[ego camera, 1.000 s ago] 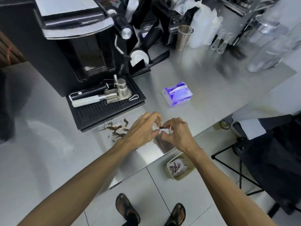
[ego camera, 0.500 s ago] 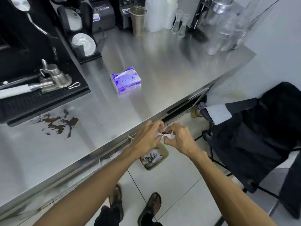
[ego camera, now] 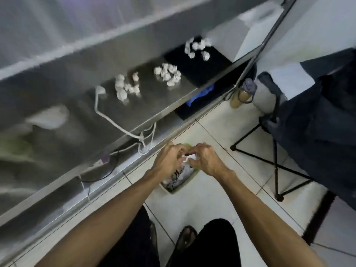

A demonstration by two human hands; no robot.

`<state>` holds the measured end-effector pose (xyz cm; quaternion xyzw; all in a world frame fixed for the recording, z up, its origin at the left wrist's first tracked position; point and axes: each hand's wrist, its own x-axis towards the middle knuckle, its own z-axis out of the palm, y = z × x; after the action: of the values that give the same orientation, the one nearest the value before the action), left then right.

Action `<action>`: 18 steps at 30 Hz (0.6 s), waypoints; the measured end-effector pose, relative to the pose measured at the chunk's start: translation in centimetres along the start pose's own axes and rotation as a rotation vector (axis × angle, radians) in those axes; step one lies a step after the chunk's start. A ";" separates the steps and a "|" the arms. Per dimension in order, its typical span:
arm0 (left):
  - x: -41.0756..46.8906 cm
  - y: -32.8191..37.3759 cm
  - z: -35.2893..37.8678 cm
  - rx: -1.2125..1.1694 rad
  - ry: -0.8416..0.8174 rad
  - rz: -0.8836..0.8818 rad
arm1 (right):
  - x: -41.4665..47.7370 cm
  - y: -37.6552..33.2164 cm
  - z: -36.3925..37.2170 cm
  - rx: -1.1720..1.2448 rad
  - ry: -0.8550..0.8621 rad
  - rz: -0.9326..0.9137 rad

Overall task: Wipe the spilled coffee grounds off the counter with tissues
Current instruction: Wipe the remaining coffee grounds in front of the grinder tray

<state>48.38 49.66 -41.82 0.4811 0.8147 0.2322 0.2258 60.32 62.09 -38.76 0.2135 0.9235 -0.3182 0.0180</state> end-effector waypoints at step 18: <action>2.8 -6.6 10.3 -0.009 -0.166 -0.259 | 0.2 5.2 7.0 0.062 0.006 0.284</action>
<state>48.77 51.03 -54.29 0.3883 0.8476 0.1641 0.3224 61.52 61.73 -47.40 0.3435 0.8737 -0.3403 0.0536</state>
